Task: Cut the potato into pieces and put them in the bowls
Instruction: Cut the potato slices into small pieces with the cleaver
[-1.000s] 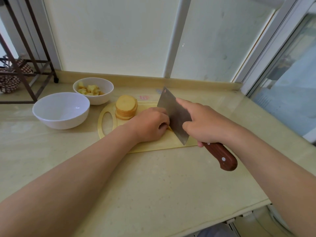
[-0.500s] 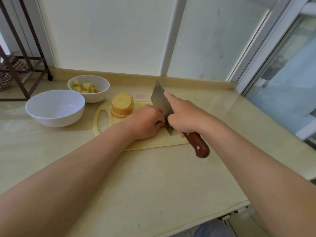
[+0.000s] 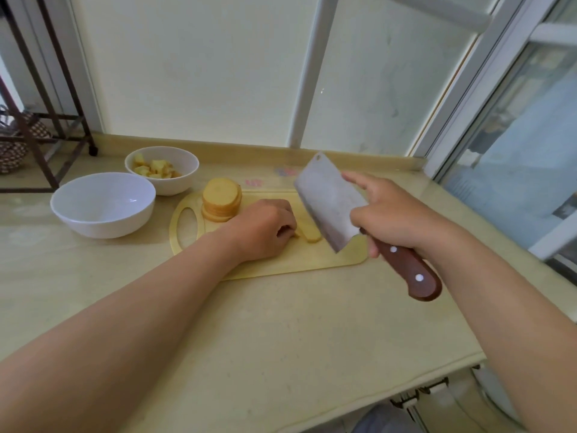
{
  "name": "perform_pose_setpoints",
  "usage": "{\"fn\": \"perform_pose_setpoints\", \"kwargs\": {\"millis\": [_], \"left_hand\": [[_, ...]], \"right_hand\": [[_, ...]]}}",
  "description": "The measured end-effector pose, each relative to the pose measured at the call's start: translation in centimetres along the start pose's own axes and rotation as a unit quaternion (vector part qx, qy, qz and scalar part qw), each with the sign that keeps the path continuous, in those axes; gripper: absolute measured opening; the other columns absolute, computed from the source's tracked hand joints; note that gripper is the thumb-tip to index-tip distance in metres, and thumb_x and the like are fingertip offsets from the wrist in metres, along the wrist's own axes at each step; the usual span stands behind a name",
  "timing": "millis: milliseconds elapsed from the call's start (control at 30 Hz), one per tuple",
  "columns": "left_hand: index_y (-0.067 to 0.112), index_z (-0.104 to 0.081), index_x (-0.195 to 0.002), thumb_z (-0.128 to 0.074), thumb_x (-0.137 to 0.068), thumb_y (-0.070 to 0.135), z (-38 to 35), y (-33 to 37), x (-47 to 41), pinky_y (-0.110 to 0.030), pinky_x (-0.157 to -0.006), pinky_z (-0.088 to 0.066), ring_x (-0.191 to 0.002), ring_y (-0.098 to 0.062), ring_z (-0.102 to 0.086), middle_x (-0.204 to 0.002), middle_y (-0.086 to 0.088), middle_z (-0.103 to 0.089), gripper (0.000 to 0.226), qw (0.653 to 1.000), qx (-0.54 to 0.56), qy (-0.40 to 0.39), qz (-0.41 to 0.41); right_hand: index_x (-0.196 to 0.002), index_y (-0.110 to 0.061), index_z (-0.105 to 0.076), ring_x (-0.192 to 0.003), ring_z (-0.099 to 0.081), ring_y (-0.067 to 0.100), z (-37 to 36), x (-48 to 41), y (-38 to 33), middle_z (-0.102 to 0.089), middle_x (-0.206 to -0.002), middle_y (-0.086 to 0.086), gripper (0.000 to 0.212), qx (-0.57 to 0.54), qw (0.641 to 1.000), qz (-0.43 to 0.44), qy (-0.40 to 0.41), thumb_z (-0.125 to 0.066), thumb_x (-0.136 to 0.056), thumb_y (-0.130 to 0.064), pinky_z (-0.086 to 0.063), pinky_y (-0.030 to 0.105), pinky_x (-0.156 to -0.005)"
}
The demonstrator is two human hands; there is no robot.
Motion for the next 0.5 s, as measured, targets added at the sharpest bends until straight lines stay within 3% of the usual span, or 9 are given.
{"fn": "perform_pose_setpoints", "kwargs": {"millis": [67, 167, 300, 500], "left_hand": [[0.006, -0.073, -0.083, -0.068, -0.08, 0.007, 0.1, 0.0, 0.0, -0.038, -0.07, -0.055, -0.078, -0.023, -0.062, -0.091, -0.005, -0.066, 0.006, 1.0, 0.005, 0.004, 0.01], [0.005, -0.071, -0.098, -0.067, -0.081, 0.009, 0.1, 0.0, 0.0, -0.037, -0.083, -0.053, -0.093, -0.027, -0.061, -0.103, -0.008, -0.064, 0.017, 1.0, -0.009, 0.003, 0.026], [0.011, -0.063, -0.115, -0.064, -0.085, 0.021, -0.1, -0.4, 0.0, -0.037, -0.091, -0.048, -0.103, -0.024, -0.056, -0.112, -0.005, -0.063, 0.031, 0.997, -0.022, -0.015, 0.069], [0.019, -0.06, -0.112, -0.063, -0.087, 0.03, -0.4, -1.1, -0.2, -0.033, -0.085, -0.048, -0.095, -0.016, -0.056, -0.102, 0.005, -0.064, 0.028, 0.993, -0.008, -0.045, 0.112]], "right_hand": [[-0.161, -0.041, -0.03, -0.044, -0.065, 0.021, 1.2, -0.2, 1.6, -0.06, -0.095, 0.006, 0.084, -0.044, 0.998, -0.022, 0.033, -0.046, -0.091, 0.0, -0.05, 0.027, -0.043], [-0.162, -0.041, -0.028, -0.047, -0.067, 0.023, 1.4, -0.6, 3.7, -0.049, -0.12, 0.003, 0.085, -0.057, 0.996, -0.048, 0.04, -0.047, -0.09, 0.0, -0.049, 0.026, -0.042], [-0.162, -0.04, -0.026, -0.047, -0.067, 0.022, 0.3, -0.7, 5.1, -0.047, -0.116, -0.002, 0.083, -0.04, 0.997, -0.058, 0.012, -0.045, -0.092, -0.002, -0.048, 0.024, -0.043], [-0.161, -0.045, -0.026, -0.047, -0.067, 0.022, -0.4, -1.0, 5.0, -0.049, -0.106, -0.003, 0.084, -0.029, 0.999, -0.043, -0.016, -0.044, -0.091, -0.002, -0.046, 0.023, -0.041]]}}
Point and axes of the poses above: each hand's wrist, its own x-axis away from the middle knuckle, its own z-axis out of the back of the hand, y = z × x, the point moved 4 cm from there along -x, towards the middle knuckle
